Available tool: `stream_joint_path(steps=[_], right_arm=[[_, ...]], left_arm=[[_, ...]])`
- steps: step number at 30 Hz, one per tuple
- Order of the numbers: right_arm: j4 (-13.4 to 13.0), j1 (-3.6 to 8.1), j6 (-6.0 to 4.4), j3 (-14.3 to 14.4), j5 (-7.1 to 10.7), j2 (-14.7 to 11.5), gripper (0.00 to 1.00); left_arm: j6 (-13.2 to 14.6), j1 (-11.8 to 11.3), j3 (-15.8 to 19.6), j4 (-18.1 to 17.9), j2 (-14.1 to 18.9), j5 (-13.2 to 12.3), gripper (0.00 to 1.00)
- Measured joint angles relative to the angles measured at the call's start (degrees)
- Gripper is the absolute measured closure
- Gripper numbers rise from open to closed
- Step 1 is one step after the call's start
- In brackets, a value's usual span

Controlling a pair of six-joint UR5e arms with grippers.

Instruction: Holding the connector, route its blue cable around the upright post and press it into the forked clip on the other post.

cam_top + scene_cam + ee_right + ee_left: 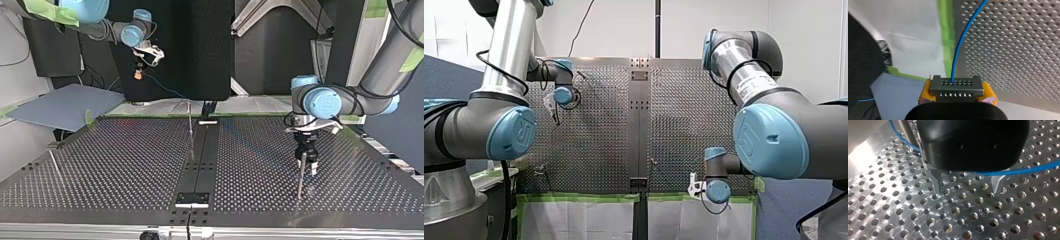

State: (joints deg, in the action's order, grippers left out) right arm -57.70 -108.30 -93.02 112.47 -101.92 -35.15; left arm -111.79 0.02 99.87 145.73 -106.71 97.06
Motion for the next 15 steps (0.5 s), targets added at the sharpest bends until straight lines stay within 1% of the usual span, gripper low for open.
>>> stream_joint_path(steps=[3,7,8,12,15], right_arm=[[-1.4,-0.2,0.88,1.4,1.37,1.4,1.0],[-3.3,-0.69,2.42,3.3,3.22,3.2,1.0],[-3.7,-0.77,2.64,3.6,3.63,3.5,1.0],[-5.4,-0.96,3.71,3.5,5.38,3.9,1.0],[-6.9,-1.0,4.7,3.0,6.8,3.4,1.0]], left_arm=[[0.0,0.0,0.0,0.0,0.0,0.0,0.02],[0.0,0.0,0.0,0.0,0.0,0.0,0.02],[0.0,0.0,0.0,0.0,0.0,0.0,0.02],[0.0,0.0,0.0,0.0,0.0,0.0,0.02],[0.0,0.0,0.0,0.0,0.0,0.0,0.02]])
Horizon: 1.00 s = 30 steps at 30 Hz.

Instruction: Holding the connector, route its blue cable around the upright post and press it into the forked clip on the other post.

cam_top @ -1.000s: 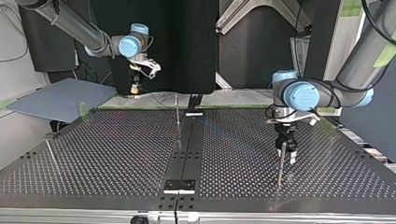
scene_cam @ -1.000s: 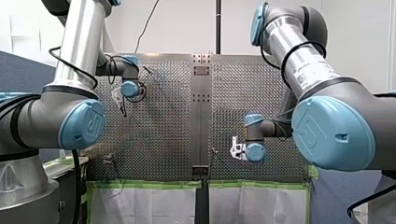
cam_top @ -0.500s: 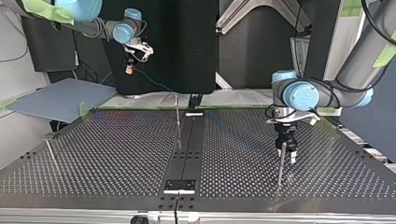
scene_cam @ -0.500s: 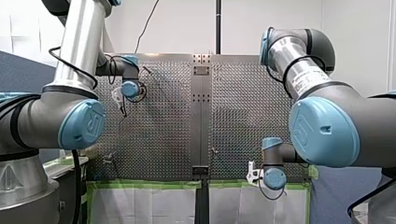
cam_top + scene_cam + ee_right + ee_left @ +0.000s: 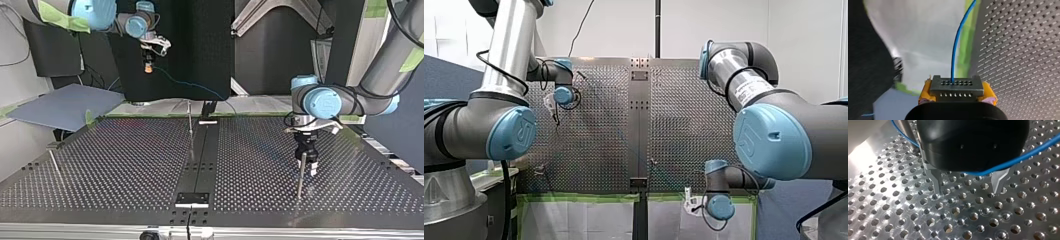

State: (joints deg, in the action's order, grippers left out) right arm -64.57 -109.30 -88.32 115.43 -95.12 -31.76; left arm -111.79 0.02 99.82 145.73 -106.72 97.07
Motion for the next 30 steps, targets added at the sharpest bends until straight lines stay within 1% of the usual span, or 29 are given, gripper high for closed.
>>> stream_joint_path(steps=[1,3,6,7,9,10,12,16,20,22,26,28,30], right_arm=[[-0.6,0.01,0.19,-0.1,0.6,-0.4,1.0],[-1.5,0.05,0.12,-0.2,1.53,-1.2,1.0],[-3.1,0.13,-0.83,-0.3,3.14,-2.8,1.0],[-3.7,0.13,-1.33,-0.4,3.75,-3.4,1.0],[-4.2,0.05,-2.02,-0.6,4.68,-4.3,1.0],[-4.2,-0.04,-2.33,-0.8,5.27,-4.9,1.0],[-3.7,-0.17,-2.57,-1.3,6.2,-5.8,1.0],[-2.2,-0.39,-2.71,-1.9,8.33,-7.9,1.0],[-1.7,-0.49,-2.98,-2.2,10.26,-9.9,1.0],[-1.7,-0.51,-3.55,-2.3,11.25,-10.7,1.0],[-1.6,-0.52,-4.8,-2.3,12.1,-11.3,1.0],[-1.4,-0.52,-5.08,-2.3,12.22,-11.4,1.0],[-1.1,-0.52,-5.13,-2.3,12.18,-11.4,1.0]], left_arm=[[0.0,0.0,0.0,0.0,0.0,0.0,0.02],[0.0,0.0,0.0,0.0,0.0,0.0,0.02],[0.0,0.0,0.0,0.0,0.0,0.0,0.02],[0.0,0.0,0.0,0.0,0.0,0.0,0.02],[0.0,0.0,0.0,0.0,0.0,0.0,0.02],[0.0,0.0,0.0,0.0,0.0,0.0,0.02],[0.0,0.0,0.0,0.0,0.0,0.0,0.02],[0.0,0.0,0.0,0.0,0.0,0.2,0.02],[0.0,0.0,0.0,0.1,0.0,0.4,0.02],[0.0,0.0,0.0,0.1,0.0,0.5,0.02],[0.0,0.0,0.0,0.3,0.0,0.6,0.02],[0.0,0.0,0.0,0.4,0.0,0.9,0.02],[0.0,0.0,0.0,0.9,0.0,1.6,0.02]])
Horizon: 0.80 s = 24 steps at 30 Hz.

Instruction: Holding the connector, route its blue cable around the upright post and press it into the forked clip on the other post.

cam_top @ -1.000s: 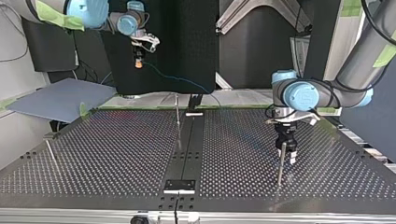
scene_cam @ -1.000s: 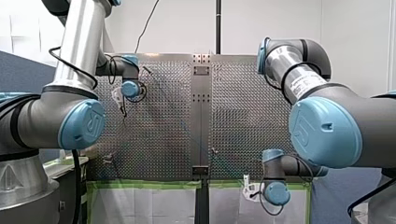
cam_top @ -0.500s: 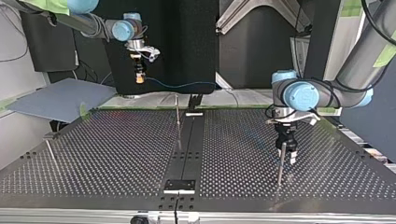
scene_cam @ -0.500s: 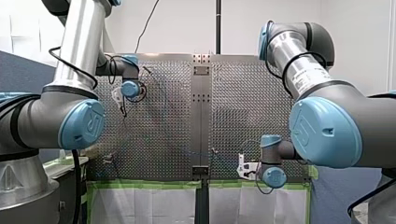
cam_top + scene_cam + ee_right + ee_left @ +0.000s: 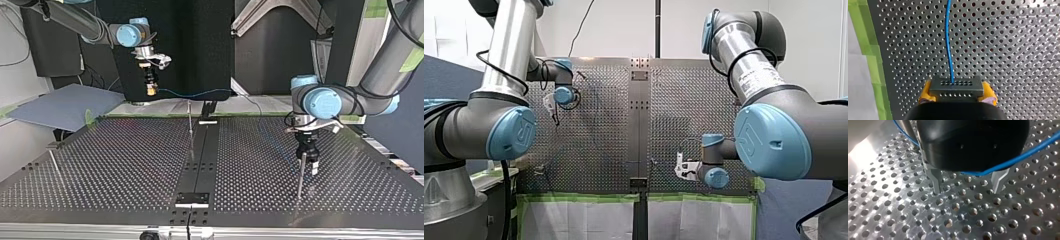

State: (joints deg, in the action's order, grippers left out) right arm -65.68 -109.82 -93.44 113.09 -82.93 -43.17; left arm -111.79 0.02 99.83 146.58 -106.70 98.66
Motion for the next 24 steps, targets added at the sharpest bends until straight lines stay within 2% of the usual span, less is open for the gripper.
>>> stream_joint_path(steps=[7,17,24], right_arm=[[0.6,0.07,0.08,0.0,-0.07,0.0,1.0],[0.8,0.01,0.16,0.0,-0.11,0.0,1.0],[0.9,-0.06,0.17,0.0,-0.08,0.0,1.0]], left_arm=[[-1.5,-0.3,0.0,1.5,0.0,1.0,0.02],[-6.6,-1.5,0.0,1.8,0.0,-2.3,0.02],[-9.8,-2.1,0.0,3.7,0.0,-1.6,0.02]])
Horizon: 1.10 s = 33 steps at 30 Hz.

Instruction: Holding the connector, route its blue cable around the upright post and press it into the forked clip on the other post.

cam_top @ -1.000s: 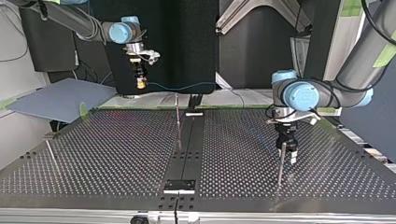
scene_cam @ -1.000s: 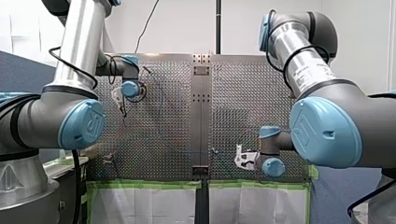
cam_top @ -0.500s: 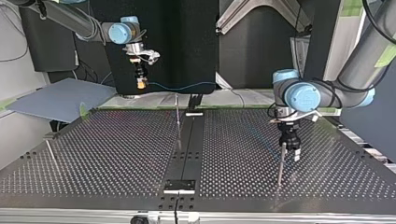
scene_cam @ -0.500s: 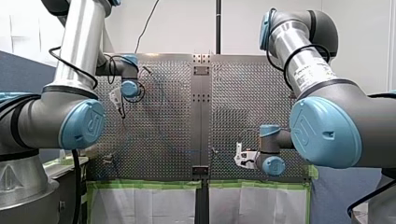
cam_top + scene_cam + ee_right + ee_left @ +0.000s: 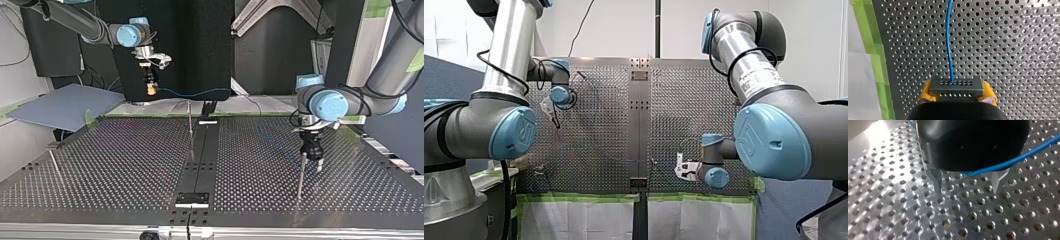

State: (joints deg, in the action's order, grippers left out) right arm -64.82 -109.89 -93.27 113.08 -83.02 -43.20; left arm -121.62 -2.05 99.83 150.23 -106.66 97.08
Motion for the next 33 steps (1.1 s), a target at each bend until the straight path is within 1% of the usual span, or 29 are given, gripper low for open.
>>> stream_joint_path(steps=[4,8,11,18,20,23,27,29,33], right_arm=[[0.1,-0.14,0.0,0.0,0.1,0.0,1.0],[0.1,-0.35,0.0,0.0,0.15,0.0,1.0],[0.1,-0.56,0.0,0.0,0.19,0.0,1.0],[0.1,-0.79,-0.01,0.0,0.22,0.1,1.0],[0.2,-0.85,-0.03,0.0,0.22,0.1,1.0],[0.2,-0.94,-0.06,0.0,0.22,0.1,1.0],[0.3,-0.99,-0.05,0.0,0.22,0.1,1.0],[0.3,-1.03,-0.05,0.0,0.22,0.1,1.0],[0.3,-1.04,-0.07,0.0,0.2,0.0,1.0]], left_arm=[[0.5,-0.5,0.0,1.7,0.0,1.5,0.02],[2.4,-0.8,-0.1,3.9,0.0,3.3,0.02],[3.8,-0.9,-0.1,5.3,0.0,3.5,0.02],[6.9,-0.8,-0.2,8.4,-0.2,3.1,0.02],[7.9,-0.7,-0.1,9.4,-0.7,2.9,0.02],[8.6,-0.4,-0.2,10.8,-1.8,2.1,0.02],[8.4,-0.1,0.1,12.0,-3.5,0.7,0.02],[7.8,-0.1,0.2,11.7,-4.5,0.0,0.02],[6.8,0.0,0.3,10.7,-5.3,-1.5,0.02]])
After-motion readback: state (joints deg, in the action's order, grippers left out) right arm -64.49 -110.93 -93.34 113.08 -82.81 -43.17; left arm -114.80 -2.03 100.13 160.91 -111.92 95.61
